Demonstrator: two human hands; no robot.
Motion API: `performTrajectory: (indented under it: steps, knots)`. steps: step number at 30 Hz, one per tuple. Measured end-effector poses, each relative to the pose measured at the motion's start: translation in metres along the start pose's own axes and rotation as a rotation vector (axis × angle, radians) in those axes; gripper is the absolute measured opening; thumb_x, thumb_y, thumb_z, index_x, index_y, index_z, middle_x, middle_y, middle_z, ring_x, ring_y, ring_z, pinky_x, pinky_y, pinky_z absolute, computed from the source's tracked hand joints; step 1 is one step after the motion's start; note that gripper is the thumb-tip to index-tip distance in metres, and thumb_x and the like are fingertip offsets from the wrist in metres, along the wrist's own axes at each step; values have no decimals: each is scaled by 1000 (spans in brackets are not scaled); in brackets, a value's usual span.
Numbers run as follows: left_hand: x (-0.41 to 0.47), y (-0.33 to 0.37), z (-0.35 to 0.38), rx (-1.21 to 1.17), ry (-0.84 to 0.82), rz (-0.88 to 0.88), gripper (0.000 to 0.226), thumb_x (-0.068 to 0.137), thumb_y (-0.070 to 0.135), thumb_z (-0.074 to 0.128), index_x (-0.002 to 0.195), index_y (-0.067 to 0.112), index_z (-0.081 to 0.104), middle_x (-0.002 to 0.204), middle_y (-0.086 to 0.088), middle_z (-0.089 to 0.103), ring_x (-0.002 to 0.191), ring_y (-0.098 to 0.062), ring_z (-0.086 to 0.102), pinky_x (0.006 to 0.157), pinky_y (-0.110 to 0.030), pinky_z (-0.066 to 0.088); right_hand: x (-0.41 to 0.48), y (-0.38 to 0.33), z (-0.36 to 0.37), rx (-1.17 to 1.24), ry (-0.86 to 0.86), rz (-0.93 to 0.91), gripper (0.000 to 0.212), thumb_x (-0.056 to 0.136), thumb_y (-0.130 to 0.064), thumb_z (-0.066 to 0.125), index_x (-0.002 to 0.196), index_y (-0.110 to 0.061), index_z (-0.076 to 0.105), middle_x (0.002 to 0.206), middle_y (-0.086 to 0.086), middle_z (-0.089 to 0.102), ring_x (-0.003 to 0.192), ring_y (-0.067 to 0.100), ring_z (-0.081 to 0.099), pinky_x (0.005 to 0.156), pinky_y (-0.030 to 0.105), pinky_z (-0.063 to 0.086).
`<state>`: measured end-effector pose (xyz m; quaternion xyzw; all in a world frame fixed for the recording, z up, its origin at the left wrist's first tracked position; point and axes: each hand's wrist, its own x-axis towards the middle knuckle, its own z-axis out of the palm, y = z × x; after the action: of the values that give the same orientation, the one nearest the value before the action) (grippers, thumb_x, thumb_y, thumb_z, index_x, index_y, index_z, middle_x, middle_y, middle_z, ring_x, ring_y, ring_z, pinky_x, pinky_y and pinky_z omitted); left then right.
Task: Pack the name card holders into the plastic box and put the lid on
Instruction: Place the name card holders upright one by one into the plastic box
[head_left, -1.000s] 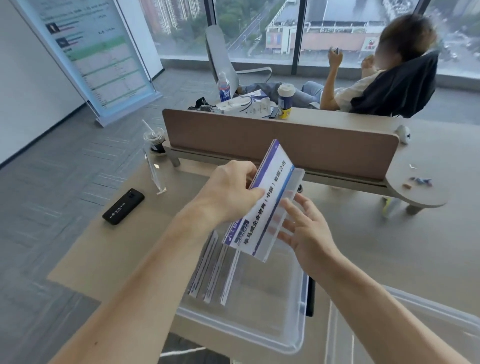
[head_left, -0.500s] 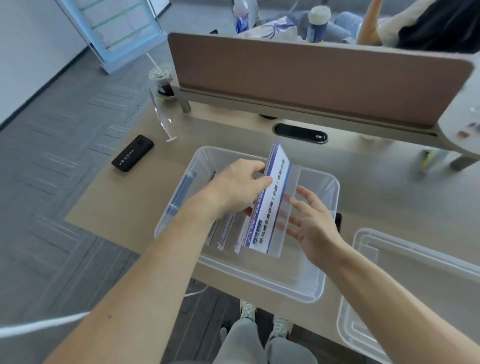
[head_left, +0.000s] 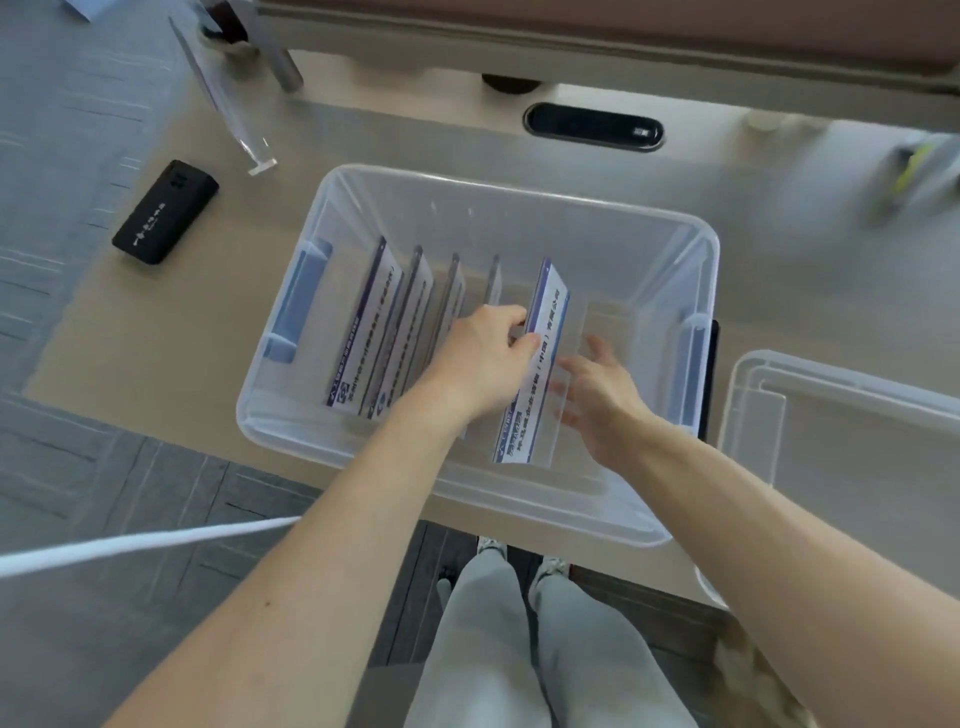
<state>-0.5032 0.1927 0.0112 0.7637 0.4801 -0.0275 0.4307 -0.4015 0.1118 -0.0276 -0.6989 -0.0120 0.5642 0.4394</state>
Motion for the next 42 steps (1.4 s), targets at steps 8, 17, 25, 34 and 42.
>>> performTrajectory:
  steps: [8,17,25,34,42]
  knots:
    - [16,-11,22,87,50,6,20,103,29,53,92,15,62,66,-2,56,66,-33,56,55,-32,36,19,2,13,-72,64,97,55,103,-20,41,157,-21,29,88,-15,48,81,8,49,104,51,46]
    - [20,-12,25,4,137,8,42,100,24,62,141,18,59,123,-10,73,111,-26,70,95,-41,58,37,7,18,-110,64,108,39,101,-13,40,138,-20,52,106,0,57,93,17,44,108,54,45]
    - [17,-18,21,-14,181,20,33,99,21,64,130,12,68,118,-9,76,108,-24,73,96,-36,58,48,14,19,-83,34,91,59,100,-12,44,157,-18,32,150,0,43,113,14,40,107,49,45]
    - [20,-20,14,-24,200,-22,32,98,20,65,129,12,70,117,-8,76,109,-20,72,92,-25,54,51,17,21,-85,-20,53,61,100,-10,43,158,-17,27,161,-3,33,118,10,38,104,45,44]
    - [21,-22,11,-32,185,-56,32,97,21,67,128,14,70,116,-5,77,109,-17,72,92,-25,55,50,17,21,-97,-32,51,62,100,-9,43,158,-18,27,162,-5,31,120,10,38,107,44,44]
